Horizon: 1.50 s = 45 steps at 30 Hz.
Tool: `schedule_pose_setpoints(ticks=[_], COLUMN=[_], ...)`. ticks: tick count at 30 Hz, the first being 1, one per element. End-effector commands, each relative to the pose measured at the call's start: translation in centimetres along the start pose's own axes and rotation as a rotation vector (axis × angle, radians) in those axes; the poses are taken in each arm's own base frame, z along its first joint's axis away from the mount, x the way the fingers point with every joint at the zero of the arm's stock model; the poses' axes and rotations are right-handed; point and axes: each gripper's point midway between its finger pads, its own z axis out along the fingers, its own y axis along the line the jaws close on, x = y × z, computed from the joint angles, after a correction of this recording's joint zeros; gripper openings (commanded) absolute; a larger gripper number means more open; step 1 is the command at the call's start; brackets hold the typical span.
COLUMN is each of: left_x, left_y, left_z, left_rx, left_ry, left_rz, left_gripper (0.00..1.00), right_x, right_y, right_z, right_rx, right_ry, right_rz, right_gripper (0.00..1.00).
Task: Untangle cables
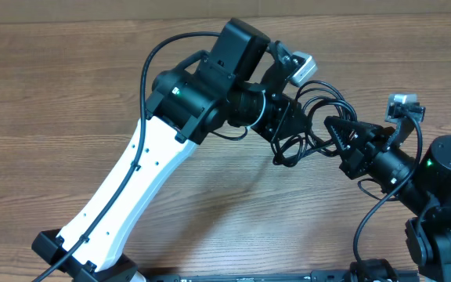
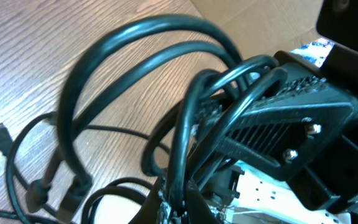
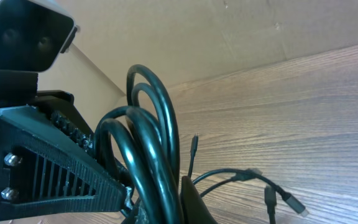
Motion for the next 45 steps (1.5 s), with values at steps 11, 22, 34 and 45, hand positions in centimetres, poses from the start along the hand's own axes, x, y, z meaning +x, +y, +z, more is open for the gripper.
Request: schedule_pose_setpoints(ticks=[11, 22, 34, 45], left_x=[-0.3, -0.5, -1.1, -0.9], left_y=[0.2, 0.3, 1.7, 1.1], left_z=[-1.0, -1.7, -3.0, -2.9], left_rx=[0.018, 0.051, 0.049, 0.079], left_ry=[-0.007, -0.015, -0.044, -0.038], left_rz=[0.006, 0.093, 0.107, 0.116], left_gripper=[0.04, 0.04, 0.18, 0.19], right_x=[-1.0, -1.0, -1.0, -1.1], right_y=[0.1, 0.1, 0.0, -0.1], right_z=[-0.4, -0.4, -0.4, -0.4], right_rx=[0.016, 0.017, 0.019, 0.025], right_ry=[-0.042, -0.039, -0.041, -0.047], right_rz=[-0.018, -0.017, -0.018, -0.018], right_gripper=[0.04, 0.04, 0.04, 0.04])
